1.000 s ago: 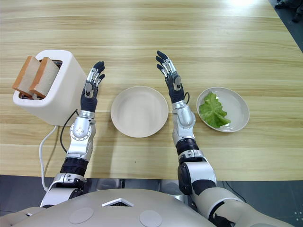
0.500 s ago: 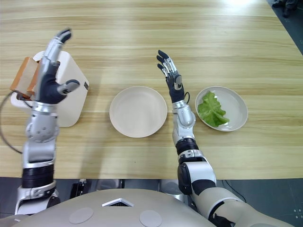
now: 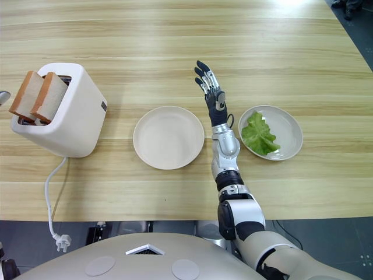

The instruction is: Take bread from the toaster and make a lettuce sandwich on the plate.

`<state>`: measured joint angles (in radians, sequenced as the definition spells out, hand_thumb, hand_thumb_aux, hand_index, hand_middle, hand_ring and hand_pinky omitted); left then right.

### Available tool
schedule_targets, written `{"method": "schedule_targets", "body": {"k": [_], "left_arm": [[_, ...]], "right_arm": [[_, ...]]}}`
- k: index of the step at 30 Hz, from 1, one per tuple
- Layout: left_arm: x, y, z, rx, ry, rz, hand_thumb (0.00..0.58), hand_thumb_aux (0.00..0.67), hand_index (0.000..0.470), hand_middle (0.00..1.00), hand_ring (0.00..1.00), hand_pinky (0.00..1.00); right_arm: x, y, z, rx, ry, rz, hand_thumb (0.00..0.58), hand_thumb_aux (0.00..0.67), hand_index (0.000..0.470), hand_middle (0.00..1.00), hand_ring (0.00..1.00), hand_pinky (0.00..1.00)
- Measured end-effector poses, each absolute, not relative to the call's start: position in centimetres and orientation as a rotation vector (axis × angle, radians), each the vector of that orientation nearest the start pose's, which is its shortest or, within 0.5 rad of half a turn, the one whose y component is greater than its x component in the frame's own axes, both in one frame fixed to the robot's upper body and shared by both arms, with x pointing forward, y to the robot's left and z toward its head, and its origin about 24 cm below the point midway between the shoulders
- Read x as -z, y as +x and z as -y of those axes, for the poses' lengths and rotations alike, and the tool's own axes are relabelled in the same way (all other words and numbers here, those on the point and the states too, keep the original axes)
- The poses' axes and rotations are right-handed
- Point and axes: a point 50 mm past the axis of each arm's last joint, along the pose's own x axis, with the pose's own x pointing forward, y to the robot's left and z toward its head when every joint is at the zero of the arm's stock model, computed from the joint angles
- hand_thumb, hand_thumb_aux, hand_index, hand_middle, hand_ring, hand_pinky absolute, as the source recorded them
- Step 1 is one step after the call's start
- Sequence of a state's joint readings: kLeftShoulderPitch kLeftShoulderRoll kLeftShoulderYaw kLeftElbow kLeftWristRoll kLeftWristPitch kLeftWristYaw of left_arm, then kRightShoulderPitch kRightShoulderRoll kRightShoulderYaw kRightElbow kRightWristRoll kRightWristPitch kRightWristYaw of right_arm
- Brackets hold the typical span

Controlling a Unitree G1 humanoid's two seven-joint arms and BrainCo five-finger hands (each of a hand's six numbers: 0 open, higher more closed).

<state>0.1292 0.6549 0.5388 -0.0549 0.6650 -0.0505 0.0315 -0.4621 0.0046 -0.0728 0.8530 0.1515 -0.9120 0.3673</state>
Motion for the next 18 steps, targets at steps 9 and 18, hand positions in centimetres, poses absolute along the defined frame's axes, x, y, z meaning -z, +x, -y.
{"method": "schedule_targets", "body": {"k": [9, 18], "left_arm": [[-11.7, 22.0, -36.5, -0.433, 1.349, -0.104, 0.000, 0.000, 0.000, 0.00, 0.00, 0.00], [-12.0, 22.3, -36.3, -0.430, 1.372, -0.082, 0.516, 0.447, 0.307, 0.00, 0.00, 0.00]], "right_arm": [[-6.1, 30.8, 12.1, -0.325, 0.048, 0.523, 0.000, 0.000, 0.000, 0.00, 0.00, 0.00], [-6.1, 30.8, 12.1, -0.327, 0.045, 0.526, 0.000, 0.000, 0.000, 0.00, 0.00, 0.00]]}}
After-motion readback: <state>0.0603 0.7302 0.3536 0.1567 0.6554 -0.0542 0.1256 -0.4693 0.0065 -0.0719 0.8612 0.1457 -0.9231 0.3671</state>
